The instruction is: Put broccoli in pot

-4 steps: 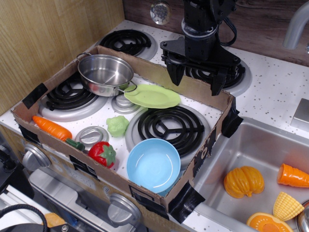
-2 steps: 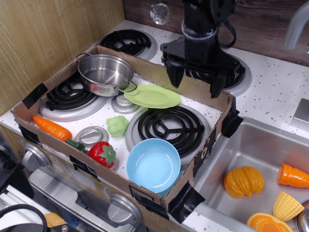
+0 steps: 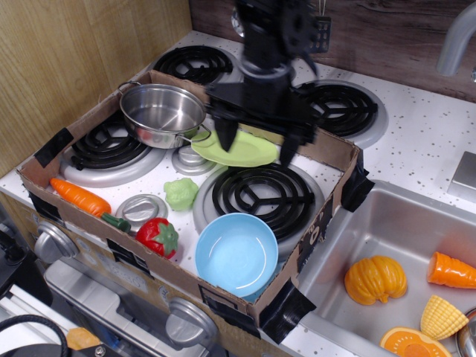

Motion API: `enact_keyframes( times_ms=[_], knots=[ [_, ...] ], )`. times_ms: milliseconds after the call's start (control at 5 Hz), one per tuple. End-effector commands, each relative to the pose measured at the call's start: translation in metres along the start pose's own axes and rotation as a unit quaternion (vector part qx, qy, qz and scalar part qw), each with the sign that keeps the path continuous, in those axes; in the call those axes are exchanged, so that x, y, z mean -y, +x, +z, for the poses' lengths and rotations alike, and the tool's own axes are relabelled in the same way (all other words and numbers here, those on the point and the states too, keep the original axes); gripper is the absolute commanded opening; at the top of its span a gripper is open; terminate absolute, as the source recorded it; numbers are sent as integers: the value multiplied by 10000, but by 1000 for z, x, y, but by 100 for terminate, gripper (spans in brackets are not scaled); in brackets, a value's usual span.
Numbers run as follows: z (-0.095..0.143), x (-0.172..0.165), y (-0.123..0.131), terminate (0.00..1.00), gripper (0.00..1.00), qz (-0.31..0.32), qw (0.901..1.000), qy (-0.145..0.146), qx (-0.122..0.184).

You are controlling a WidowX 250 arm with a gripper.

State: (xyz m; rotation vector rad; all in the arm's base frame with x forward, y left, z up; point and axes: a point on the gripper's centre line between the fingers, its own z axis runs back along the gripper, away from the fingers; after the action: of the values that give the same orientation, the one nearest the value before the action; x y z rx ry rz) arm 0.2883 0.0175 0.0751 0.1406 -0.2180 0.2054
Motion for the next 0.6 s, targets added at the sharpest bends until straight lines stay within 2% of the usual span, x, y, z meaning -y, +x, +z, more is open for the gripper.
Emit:
enact_keyframes(
  times_ms=[0, 400],
  knots=[
    [12, -19, -6, 0, 100, 360, 9977, 575, 38],
    [-8, -34, -9, 0, 100, 163, 9994, 285, 118]
  ],
)
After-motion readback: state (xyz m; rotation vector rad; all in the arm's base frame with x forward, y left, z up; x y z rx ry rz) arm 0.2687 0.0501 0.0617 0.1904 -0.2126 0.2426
